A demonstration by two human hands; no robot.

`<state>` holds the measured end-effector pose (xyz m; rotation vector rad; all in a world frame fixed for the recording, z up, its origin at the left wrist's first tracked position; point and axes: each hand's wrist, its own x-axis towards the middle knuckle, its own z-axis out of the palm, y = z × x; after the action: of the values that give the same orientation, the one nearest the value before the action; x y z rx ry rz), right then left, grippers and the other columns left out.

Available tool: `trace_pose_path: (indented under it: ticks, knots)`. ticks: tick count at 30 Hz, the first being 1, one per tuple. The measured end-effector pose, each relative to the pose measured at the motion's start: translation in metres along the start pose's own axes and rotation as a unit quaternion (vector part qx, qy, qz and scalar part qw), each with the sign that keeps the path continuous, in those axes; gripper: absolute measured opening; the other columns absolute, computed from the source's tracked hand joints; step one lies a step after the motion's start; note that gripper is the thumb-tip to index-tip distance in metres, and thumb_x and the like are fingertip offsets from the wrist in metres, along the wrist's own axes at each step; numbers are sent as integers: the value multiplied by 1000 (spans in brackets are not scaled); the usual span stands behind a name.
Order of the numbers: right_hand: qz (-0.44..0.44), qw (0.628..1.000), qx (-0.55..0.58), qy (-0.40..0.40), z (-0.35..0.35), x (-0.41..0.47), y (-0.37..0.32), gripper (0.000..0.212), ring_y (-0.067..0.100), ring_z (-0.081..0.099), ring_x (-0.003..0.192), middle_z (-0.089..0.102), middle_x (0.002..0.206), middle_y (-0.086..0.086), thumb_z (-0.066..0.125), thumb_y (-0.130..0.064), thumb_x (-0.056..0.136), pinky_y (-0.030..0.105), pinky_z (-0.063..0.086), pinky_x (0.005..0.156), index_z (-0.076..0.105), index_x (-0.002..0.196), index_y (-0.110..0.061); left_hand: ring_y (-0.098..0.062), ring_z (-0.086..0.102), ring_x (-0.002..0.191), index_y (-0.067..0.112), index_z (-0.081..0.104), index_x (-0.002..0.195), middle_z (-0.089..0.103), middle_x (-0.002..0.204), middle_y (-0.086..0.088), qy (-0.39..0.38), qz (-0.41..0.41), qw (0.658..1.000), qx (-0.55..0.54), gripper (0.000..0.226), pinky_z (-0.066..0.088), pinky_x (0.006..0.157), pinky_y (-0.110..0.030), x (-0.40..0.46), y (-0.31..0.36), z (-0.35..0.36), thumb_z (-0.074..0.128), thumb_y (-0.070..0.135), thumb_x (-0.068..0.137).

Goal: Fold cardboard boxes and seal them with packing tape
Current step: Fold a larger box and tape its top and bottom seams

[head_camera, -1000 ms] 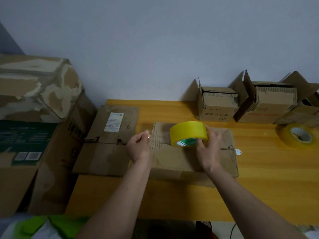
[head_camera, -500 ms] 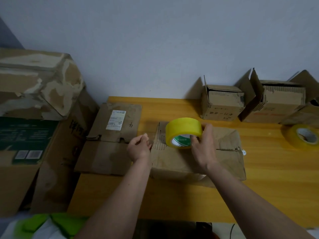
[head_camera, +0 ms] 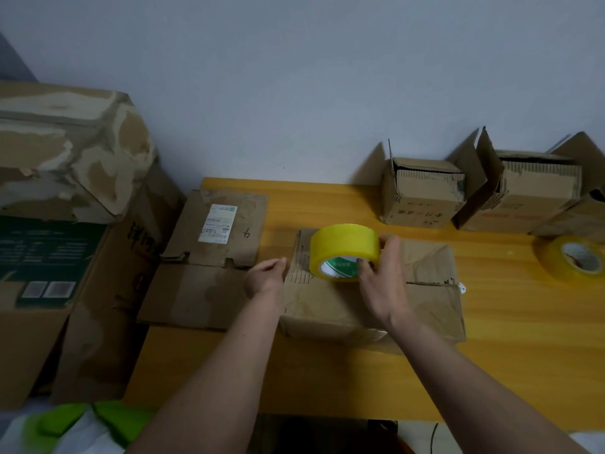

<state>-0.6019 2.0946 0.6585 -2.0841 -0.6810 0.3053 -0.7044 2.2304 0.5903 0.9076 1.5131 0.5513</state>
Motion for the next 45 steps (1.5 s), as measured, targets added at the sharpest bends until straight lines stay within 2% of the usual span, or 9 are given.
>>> trace_pose_path:
  ticks: [7, 12, 18, 22, 27, 31, 36, 40, 45]
  knots:
    - [20, 1000, 11, -4, -2, 2, 1, 36, 19, 46, 100, 43, 109, 1, 56, -7, 91, 38, 44, 87, 38, 122, -9, -27, 59, 112, 11, 70, 113, 64, 123, -9, -21, 51, 988, 146, 23, 49, 95, -36, 0, -1, 1, 61, 20, 94]
    - [20, 999, 24, -5, -5, 2, 2, 36, 15, 44, 100, 42, 109, 0, 54, -6, 92, 34, 44, 87, 37, 124, -10, -35, 44, 130, 7, 35, 145, 43, 145, -15, -74, -39, 966, 246, 67, 42, 104, -45, -1, 0, -6, 53, 48, 94]
    - [14, 999, 38, -8, -9, 3, 7, 36, 14, 45, 101, 43, 111, 1, 53, -5, 93, 33, 43, 86, 37, 124, -12, -26, 59, 105, 9, 58, 122, 61, 122, -12, -110, 42, 933, 341, 27, 49, 95, -42, -3, -22, -13, 45, 21, 102]
    - [9, 999, 30, -16, -9, 4, 13, 40, 15, 44, 106, 44, 116, 2, 54, -5, 92, 32, 40, 90, 36, 128, -11, -23, 35, 137, 18, 38, 145, 37, 151, -2, -96, 176, 950, 240, 43, 31, 110, -37, -23, -21, -16, 39, 15, 103]
    - [-12, 999, 32, -17, -10, 5, 18, 36, 15, 42, 106, 43, 115, 3, 54, -2, 91, 30, 37, 89, 39, 121, -13, 3, -20, 141, 30, -2, 155, -13, 154, 20, -314, 385, 798, 342, 90, -1, 114, -26, -55, -5, -12, 57, 52, 91]
    - [-8, 997, 68, -35, -9, 6, 24, 36, 17, 48, 103, 49, 111, 2, 59, -3, 88, 32, 42, 87, 44, 118, -16, 0, -30, 140, 20, -12, 154, -23, 157, 11, -231, 443, 705, 504, 120, -3, 116, -26, -44, -11, -14, 54, 78, 72]
    - [14, 993, 81, -83, -8, 5, 32, 34, 16, 49, 97, 51, 105, 0, 60, -7, 90, 24, 37, 74, 45, 118, -18, -9, -26, 144, 14, -14, 153, -23, 160, 0, -148, 447, 662, 583, 112, -5, 121, -30, -48, -13, -9, 26, 84, 75]
    - [-32, 996, 37, -78, -16, 7, 26, 31, 15, 45, 101, 45, 107, -1, 55, -1, 90, 27, 37, 86, 42, 114, -17, -14, -26, 145, 11, -17, 152, -25, 159, -4, -130, 441, 632, 624, 106, -16, 115, -28, -58, -9, -2, 25, 80, 83]
    - [-78, 993, -59, -61, -43, 6, 27, 55, 25, 41, 118, 43, 126, 12, 55, 7, 84, 29, 30, 100, 39, 135, -5, -15, -26, 144, 7, -23, 149, -27, 157, -6, -128, 411, 617, 658, 107, -14, 118, -31, -62, -7, -1, 19, 81, 83]
